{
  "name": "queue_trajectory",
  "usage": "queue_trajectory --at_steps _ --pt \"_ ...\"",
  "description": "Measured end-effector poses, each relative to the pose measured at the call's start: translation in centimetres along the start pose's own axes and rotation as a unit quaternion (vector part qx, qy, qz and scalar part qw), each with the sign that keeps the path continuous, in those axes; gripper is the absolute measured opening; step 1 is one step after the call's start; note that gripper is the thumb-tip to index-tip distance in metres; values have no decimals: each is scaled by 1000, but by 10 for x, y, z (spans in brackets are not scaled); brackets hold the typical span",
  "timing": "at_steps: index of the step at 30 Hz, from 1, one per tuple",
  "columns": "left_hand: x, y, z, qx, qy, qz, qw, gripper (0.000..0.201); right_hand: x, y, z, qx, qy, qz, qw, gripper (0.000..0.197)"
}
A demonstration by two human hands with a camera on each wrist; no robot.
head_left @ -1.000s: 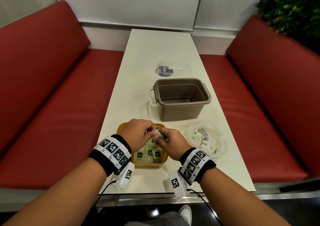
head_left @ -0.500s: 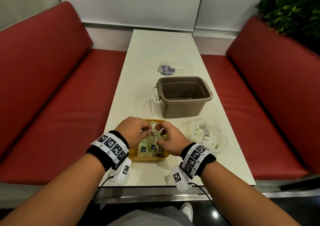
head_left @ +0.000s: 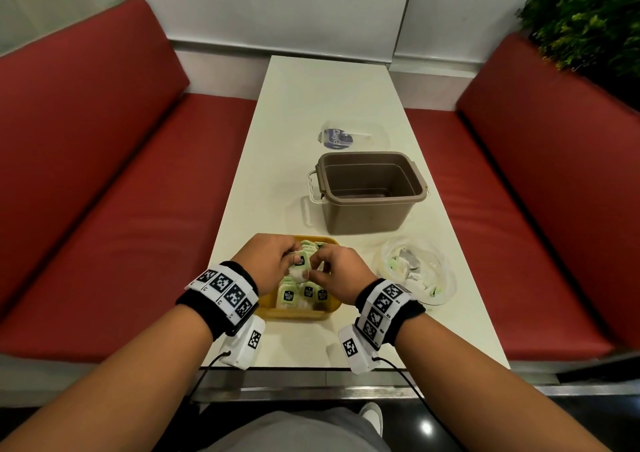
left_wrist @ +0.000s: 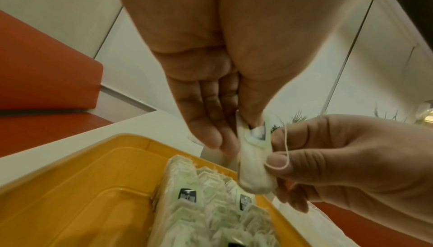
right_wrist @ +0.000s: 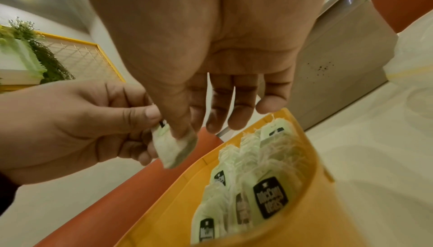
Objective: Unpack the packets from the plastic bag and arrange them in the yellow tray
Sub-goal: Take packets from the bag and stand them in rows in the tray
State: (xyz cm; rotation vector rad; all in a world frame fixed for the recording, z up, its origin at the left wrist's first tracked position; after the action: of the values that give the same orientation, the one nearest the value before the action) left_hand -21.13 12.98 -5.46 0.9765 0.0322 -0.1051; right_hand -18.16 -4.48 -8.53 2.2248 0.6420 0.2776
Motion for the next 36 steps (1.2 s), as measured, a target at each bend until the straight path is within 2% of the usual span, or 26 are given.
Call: queue_trajectory --at_steps 2,6,9,11,15,20,28,32,34,36 --pt "0 -3 -6 3 26 -27 999 10 0 2 4 -8 -14 4 1000 11" --pt "1 -19 -19 91 66 -160 981 24 1 10 16 -32 -77 13 996 25" --pt "1 -34 -27 107 85 -192 972 26 1 12 24 -69 -123 -21 990 41" --pt "0 -41 -30 102 99 -184 973 30 0 10 27 -81 -147 -49 985 44" --pt "1 -48 -36 83 128 -153 976 50 -3 8 31 -51 -161 -67 983 43" --pt "3 -55 -36 86 160 -140 973 54 -1 7 36 -32 -166 -70 983 46" --pt "11 -57 -28 132 184 -161 961 63 -4 10 41 -9 -149 -71 986 48" --pt "18 -47 -15 167 190 -169 953 71 -6 18 49 0 -138 -89 986 59" --pt "26 -35 0 188 184 -153 953 71 -9 29 58 11 -129 -77 989 55" --pt "37 -26 23 191 154 -111 963 61 -12 47 69 18 -123 -55 991 41"
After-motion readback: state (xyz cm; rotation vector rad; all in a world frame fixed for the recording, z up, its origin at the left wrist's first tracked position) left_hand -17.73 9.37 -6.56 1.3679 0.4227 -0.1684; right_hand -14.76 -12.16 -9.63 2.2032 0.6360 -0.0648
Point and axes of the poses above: each hand's wrist, its own x-axis towards the middle knuckle, its own y-axis out of the back of the hand, z = x × y, the point moved 1 cm from there along x, towards the middle knuckle, and after that the axes turned 4 degrees about y, right-handed, at the moved point
